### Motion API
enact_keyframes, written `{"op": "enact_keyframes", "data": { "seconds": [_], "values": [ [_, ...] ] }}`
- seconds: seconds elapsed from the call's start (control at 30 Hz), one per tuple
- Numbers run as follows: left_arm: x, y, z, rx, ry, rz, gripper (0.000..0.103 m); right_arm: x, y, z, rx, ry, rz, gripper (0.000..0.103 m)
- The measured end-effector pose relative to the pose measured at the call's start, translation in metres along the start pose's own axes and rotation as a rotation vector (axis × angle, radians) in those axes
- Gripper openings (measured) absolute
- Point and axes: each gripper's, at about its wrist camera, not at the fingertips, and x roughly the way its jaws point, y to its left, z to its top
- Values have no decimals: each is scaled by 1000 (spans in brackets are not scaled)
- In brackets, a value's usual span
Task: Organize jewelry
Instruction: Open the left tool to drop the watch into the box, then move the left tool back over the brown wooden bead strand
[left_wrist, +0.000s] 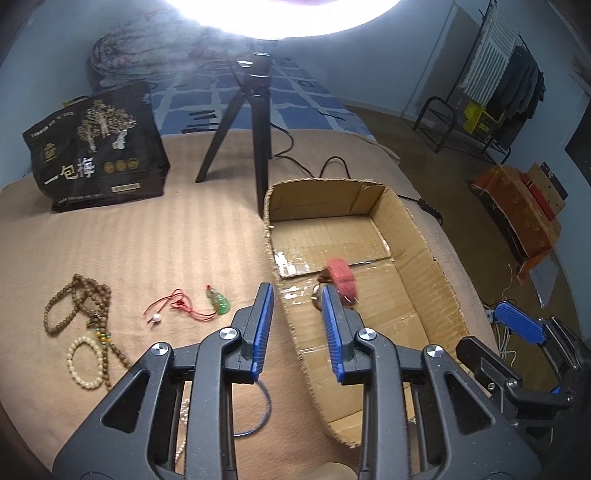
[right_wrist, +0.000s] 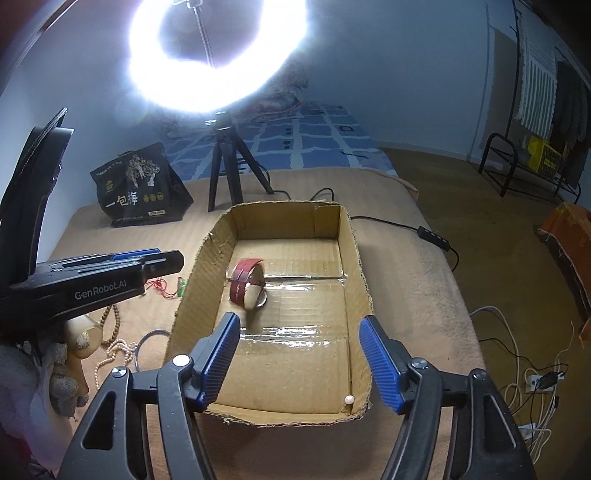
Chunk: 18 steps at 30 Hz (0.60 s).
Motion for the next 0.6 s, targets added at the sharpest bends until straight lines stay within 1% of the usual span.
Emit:
{"op": "enact_keyframes", "data": {
  "seconds": [0.07, 0.1, 0.13, 0.2, 0.37, 0.43, 0.5, 0.6],
  "values": [
    [-6, 6, -1, -5, -5, -14, 26, -2, 2, 1, -2, -7, 7, 78],
    [-9, 9, -2, -5, -9, -20, 29, -3, 4, 1, -3, -14, 12, 81],
    [-12, 11, -3, -3, -15, -20, 37, -5, 6, 1, -5, -19, 17, 83],
    [-20, 18, -4, 2, -36, -13, 45, -6, 10, 3, -13, -24, 29, 85],
    [-34, 34, -8, 32, -40, 11, 48, -8, 23, 4, -28, -32, 47, 89],
    [-39, 41, -10, 52, -42, 38, 63, -9, 29, 4, -32, -33, 58, 92],
    [-45, 53, -12, 54, -49, 63, 64, -9, 34, 4, -39, -35, 65, 93],
    [-50, 75, -12, 39, -33, 87, 64, -9, 47, 4, -60, -30, 89, 93]
  ]
}}
